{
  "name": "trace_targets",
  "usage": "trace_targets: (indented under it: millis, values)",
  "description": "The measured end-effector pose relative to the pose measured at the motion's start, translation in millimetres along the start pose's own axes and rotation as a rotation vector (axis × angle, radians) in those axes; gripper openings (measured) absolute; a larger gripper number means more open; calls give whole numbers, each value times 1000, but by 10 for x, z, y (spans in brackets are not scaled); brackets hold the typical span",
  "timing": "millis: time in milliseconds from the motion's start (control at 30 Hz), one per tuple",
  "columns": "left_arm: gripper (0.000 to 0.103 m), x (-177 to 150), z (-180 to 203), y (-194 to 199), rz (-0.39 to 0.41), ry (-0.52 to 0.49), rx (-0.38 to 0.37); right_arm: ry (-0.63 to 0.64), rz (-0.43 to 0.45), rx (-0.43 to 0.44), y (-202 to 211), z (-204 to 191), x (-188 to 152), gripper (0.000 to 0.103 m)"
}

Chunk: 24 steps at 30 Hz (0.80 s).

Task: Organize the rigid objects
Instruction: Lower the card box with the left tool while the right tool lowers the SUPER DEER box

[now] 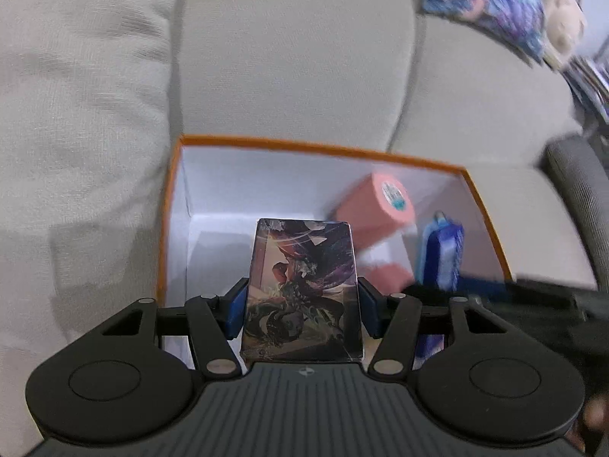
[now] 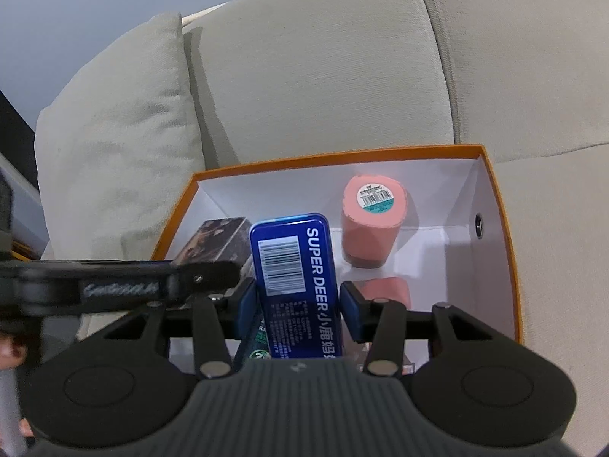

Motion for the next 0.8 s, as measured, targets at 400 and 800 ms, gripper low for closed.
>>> trace_targets:
  millis: [400,800]
  values:
    - [66,-234,30,-411,-82,19,0,-40,28,-6,80,142,72,49]
    - [66,-150,-238,-720,-90,72,81,-88,28,-6,-63,251,88,47]
Point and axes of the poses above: each gripper's, at about its wrist camera, not at the fingertips, and y roughly against the way its jaws point, z to its right, x to its top, the point moved 9 cm from there along -y, roughly the way its jaws point, and after that the axes turned 8 degrees about z, right-handed, at the moved point
